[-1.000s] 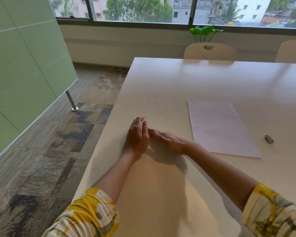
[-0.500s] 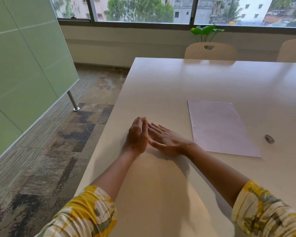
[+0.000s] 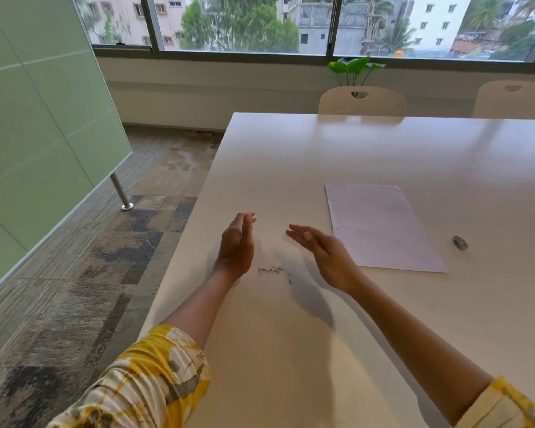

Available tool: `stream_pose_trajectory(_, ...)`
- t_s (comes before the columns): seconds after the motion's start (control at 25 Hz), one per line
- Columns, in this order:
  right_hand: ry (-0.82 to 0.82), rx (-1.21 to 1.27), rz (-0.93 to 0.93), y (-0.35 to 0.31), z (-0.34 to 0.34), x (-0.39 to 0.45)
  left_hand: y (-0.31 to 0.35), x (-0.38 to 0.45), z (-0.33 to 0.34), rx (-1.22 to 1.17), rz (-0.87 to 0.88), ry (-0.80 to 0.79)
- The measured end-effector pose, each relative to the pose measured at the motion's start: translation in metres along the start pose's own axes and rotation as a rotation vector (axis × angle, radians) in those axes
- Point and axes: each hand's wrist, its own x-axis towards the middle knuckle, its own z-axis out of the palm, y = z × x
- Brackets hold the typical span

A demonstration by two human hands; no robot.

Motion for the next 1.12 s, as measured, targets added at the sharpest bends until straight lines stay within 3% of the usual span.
stream_pose_trajectory(0.12,0.116,-0.218,-0.014,0.006,0.0,-0.029,0.0,0.0,0.0,0.022,0.016,-0.01)
stream_pose_trajectory(0.28,-0.061,-0.724,0.214,0.013,0.033,-0.052,0.002,0.002,0.0,0.065,0.018,-0.024)
stream_pose_trajectory(0.36,-0.075,-0.812,0.204,0.01,0.049,-0.047,0.002,0.002,0.001,0.103,0.023,-0.035)
stream_pose_trajectory(0.64,-0.003,-0.61,0.228,-0.013,0.092,-0.008,0.0,0.005,0.001,0.047,-0.037,-0.017)
stream_pose_trajectory(0.8,0.253,0.151,0.252,-0.029,0.096,0.008,0.001,0.001,-0.001,0.009,-0.046,-0.004)
stream_pose_trajectory(0.88,0.423,0.377,0.24,-0.034,0.08,0.015,0.001,0.0,0.0,-0.007,-0.057,-0.006)
stream_pose_trajectory(1.0,0.517,0.327,0.12,-0.038,0.055,0.022,0.001,0.0,-0.001,-0.025,-0.069,0.002)
stream_pose_trajectory(1.12,0.535,0.046,0.034,-0.046,0.05,0.028,0.002,0.0,-0.001,-0.04,-0.087,-0.009)
